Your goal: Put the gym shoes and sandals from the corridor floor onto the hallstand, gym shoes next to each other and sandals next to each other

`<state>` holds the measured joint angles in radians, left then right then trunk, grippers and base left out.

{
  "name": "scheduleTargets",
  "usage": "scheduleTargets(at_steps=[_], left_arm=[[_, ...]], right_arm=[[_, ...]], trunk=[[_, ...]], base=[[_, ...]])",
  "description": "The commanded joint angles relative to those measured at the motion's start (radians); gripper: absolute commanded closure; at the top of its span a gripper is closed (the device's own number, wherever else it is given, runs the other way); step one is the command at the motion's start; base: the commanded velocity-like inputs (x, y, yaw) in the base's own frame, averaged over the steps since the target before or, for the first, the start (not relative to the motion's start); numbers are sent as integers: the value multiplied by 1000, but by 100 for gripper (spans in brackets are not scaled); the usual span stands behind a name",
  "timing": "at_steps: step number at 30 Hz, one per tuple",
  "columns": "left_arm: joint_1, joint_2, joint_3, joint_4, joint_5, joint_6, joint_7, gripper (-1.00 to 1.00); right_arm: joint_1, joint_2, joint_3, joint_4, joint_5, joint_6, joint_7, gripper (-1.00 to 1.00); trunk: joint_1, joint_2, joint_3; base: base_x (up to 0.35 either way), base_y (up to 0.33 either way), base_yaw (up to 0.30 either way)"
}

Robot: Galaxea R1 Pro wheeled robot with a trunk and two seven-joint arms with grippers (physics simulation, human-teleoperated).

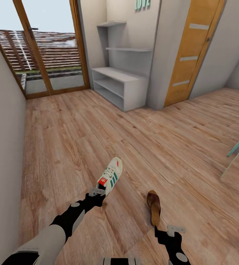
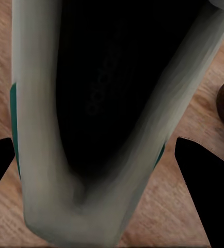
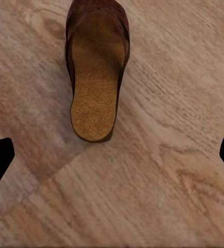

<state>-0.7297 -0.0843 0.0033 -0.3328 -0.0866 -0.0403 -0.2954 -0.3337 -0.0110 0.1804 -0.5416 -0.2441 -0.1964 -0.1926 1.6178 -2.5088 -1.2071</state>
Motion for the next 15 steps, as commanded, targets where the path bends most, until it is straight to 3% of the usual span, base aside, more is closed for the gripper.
scheduleTargets(at_steps=[1, 15], left_arm=[[0, 0, 1, 0, -9, -4, -2, 100], [-1, -3, 0, 0, -9, -4, -2, 100]], right_arm=[[-1, -1, 8, 2, -10, -7, -8, -100], [-1, 0, 8, 3, -11, -12, -10, -100]], trunk=[[0, -1, -5], [6, -4, -72]], base=[[0, 0, 0], [0, 0, 0]])
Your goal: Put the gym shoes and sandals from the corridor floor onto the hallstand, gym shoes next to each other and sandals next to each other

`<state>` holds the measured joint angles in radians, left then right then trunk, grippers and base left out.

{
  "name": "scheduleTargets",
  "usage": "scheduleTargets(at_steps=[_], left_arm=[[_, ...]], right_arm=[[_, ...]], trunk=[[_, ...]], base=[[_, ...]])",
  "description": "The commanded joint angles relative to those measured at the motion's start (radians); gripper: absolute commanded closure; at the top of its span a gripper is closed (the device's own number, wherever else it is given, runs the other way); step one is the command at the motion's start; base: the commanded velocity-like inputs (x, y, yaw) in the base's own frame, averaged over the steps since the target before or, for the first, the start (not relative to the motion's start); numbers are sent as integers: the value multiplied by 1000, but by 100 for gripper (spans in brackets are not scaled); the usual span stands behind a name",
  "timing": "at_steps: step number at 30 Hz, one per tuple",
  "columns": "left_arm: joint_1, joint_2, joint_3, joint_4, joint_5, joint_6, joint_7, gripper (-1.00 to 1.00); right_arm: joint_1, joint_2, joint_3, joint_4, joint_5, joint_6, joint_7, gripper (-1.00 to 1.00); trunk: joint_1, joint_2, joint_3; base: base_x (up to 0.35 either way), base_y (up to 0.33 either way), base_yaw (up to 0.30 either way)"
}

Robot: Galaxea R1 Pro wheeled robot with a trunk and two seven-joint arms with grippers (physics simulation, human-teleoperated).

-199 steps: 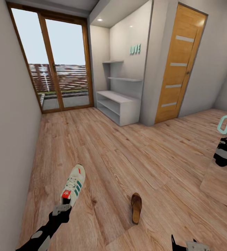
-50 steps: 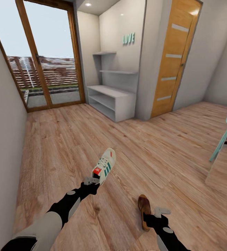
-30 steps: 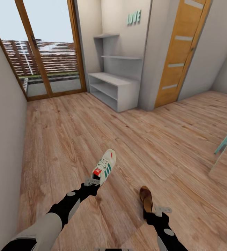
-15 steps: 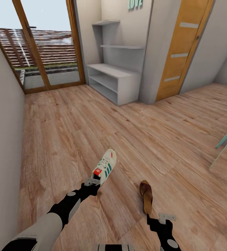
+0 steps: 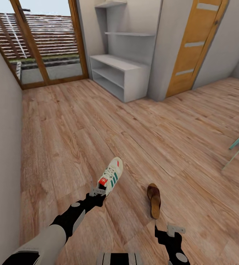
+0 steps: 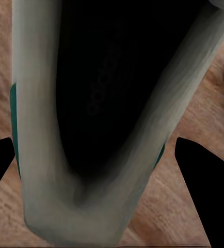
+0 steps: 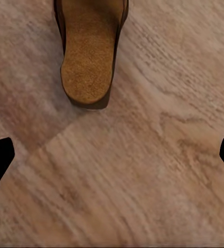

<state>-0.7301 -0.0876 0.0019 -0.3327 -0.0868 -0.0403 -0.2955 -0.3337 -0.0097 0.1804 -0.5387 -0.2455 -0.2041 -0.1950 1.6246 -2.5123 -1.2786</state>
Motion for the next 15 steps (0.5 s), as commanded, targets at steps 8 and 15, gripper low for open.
scheduleTargets(at_steps=[8, 15], left_arm=[[-1, 0, -7, 0, -9, -5, -3, 100], [-2, 1, -11, 0, -10, -6, -2, 100]], right_arm=[[-1, -1, 8, 0, -11, -5, -8, -100], [-1, 0, 8, 0, -11, -4, -8, -100]], trunk=[[3, -2, -44], [3, -2, -54]], base=[[0, 0, 0], [0, 0, 0]])
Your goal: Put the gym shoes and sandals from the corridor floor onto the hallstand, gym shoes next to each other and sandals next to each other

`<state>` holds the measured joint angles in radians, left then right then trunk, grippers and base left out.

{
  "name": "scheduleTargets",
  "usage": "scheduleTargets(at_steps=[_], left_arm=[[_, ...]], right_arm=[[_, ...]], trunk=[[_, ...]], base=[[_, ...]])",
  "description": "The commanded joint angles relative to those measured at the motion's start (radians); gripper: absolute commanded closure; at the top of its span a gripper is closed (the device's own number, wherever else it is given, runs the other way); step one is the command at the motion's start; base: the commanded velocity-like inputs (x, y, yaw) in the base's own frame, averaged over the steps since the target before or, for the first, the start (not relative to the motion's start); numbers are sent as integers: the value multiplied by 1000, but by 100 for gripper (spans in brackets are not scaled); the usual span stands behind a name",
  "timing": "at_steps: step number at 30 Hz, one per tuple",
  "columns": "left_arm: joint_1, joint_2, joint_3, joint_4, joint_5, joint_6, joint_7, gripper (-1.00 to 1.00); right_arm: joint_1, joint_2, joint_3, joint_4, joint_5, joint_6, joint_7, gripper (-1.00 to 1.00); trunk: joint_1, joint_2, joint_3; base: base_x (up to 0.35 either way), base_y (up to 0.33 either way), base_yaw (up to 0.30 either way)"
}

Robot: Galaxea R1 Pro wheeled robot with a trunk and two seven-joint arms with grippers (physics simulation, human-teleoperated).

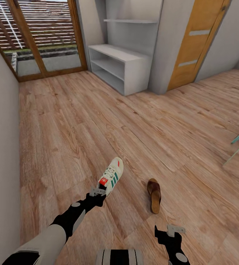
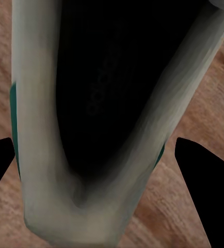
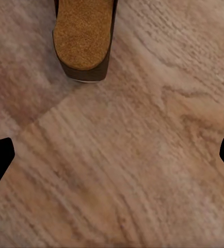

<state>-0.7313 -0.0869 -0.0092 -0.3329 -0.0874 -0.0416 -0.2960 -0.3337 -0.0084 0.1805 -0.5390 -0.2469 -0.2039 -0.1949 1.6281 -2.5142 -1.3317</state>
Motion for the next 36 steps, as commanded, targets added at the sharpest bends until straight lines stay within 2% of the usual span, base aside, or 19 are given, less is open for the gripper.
scheduleTargets(at_steps=[1, 36], left_arm=[[0, 0, 0, 0, -9, -4, -2, 100], [1, -1, 1, 0, -8, -8, -2, 100]], right_arm=[[-1, -1, 8, 1, -9, -5, -8, -100], [-2, -1, 8, -8, -6, -3, -8, -100]], trunk=[[0, 0, -1], [0, 0, -3]], base=[[0, 0, 0], [84, 0, 0]])
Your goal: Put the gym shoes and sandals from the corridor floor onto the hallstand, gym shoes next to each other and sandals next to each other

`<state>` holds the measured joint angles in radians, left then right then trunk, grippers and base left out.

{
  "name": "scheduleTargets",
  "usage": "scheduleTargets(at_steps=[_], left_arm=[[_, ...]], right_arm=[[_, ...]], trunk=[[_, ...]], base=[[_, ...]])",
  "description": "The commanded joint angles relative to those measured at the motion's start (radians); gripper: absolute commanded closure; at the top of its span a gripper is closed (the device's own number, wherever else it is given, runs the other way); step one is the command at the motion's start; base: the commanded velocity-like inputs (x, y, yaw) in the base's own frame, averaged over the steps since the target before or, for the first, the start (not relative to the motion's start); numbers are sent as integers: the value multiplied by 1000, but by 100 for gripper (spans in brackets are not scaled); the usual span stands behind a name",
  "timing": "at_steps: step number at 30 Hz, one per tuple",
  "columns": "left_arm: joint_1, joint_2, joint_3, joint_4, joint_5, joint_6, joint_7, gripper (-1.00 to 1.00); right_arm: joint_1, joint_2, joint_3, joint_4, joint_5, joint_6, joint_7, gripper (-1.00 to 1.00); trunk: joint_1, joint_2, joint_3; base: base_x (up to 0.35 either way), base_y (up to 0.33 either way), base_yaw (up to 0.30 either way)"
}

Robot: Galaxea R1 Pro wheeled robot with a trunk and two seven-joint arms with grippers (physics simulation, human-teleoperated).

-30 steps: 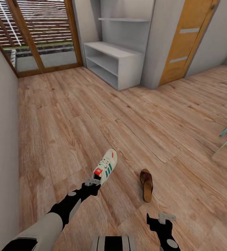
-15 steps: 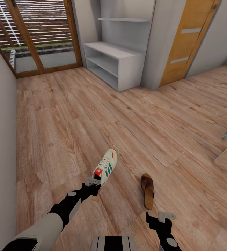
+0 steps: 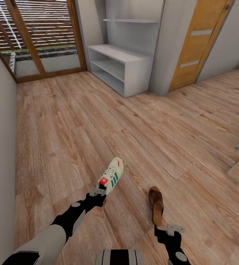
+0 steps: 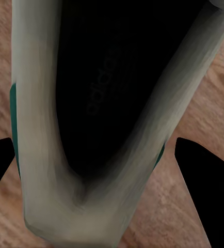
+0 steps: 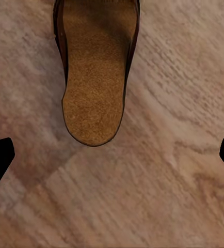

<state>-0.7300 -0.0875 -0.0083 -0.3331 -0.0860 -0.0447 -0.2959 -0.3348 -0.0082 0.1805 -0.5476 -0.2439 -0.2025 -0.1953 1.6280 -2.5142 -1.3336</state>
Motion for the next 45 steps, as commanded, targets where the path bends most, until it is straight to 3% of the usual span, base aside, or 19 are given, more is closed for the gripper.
scheduleTargets(at_steps=[1, 16, 39, 45], left_arm=[[-1, 0, 0, 0, -9, -5, -2, 100], [-2, 0, 0, -1, -9, -4, -2, 100], [-1, -1, 1, -1, -9, -4, -3, 100], [-1, -2, 0, -1, -8, -4, -3, 100]], right_arm=[[-2, -2, 8, 0, -9, -5, -8, -100], [-96, -1, 8, 4, -9, -3, -33, -100], [-100, -5, 11, 9, -11, -7, -32, -100], [-99, -3, 10, 99, -13, -26, -32, -100]], trunk=[[0, 0, -1], [0, 0, -1], [0, 0, -1], [0, 0, -1]], base=[[22, 0, 0], [3, 0, 0], [71, 0, 0], [0, 0, 0]])
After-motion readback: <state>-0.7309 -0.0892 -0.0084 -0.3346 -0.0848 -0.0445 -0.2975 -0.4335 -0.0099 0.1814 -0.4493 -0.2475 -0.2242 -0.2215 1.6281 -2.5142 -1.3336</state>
